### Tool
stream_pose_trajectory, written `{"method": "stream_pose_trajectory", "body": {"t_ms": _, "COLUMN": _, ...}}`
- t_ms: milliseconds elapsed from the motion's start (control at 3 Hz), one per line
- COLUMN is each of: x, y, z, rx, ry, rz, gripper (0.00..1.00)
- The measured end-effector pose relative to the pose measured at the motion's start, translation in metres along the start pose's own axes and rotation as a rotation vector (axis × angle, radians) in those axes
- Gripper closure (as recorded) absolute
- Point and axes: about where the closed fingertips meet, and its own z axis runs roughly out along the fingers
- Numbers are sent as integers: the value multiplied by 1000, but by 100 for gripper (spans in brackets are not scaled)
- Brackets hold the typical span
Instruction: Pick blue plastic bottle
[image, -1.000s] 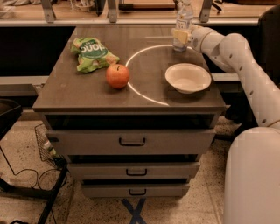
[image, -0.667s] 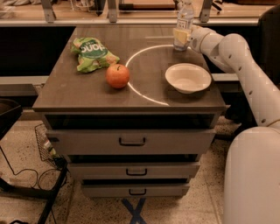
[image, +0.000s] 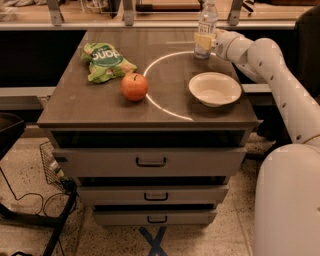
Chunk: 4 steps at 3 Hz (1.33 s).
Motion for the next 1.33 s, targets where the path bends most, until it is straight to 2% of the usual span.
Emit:
{"method": "stream_pose_trajectory", "body": {"t_ms": 333, "x": 0, "y": 0, "z": 0, "rx": 0, "ry": 0, "rz": 0, "gripper": 100}}
{"method": "stream_pose_trajectory", "body": {"t_ms": 667, "x": -20, "y": 11, "z": 1, "rx": -19, "ry": 8, "rz": -25, "gripper": 100}}
{"method": "stream_pose_trajectory", "body": {"t_ms": 1333, "x": -80, "y": 43, "z": -13, "rx": -80, "ry": 11, "rz": -101, "gripper": 100}}
